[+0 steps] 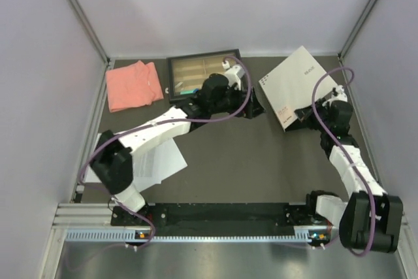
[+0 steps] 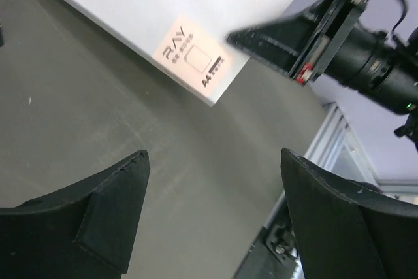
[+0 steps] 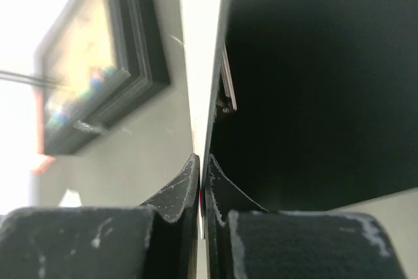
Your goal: Put the files into the folder
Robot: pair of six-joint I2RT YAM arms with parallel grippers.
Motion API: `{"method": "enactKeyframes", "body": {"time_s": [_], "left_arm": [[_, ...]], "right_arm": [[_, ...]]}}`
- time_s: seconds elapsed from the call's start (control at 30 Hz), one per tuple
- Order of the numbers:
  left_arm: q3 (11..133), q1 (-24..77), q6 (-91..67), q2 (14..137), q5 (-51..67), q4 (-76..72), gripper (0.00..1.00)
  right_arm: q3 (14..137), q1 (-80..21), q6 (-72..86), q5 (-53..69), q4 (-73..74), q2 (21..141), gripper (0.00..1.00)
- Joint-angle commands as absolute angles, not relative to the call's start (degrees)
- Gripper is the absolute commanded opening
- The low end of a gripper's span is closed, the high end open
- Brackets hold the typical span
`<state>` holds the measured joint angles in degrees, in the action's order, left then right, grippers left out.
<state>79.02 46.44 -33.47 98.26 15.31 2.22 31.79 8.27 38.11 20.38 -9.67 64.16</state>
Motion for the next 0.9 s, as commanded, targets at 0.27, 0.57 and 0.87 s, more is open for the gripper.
{"method": "enactKeyframes", "body": {"time_s": [0.27,0.57,0.87], "left_arm": [[70.57,46.06,-46.57,71.82,-1.73,23.02,0.98],[67.77,44.04,-52.19,63.11,-10.46,31.72,0.98],[71.28,36.21,-61.43,66.09,-7.66,47.38,0.98]], "right_arm": [[42.09,-21.15,22.49,-9.19,34.97,39.82,0.0],[48.51,-57.69,30.49,-42.78,47.36,54.2,0.0],[52.2,-74.78,34.88,-54.22,49.3,67.14,0.0]]}}
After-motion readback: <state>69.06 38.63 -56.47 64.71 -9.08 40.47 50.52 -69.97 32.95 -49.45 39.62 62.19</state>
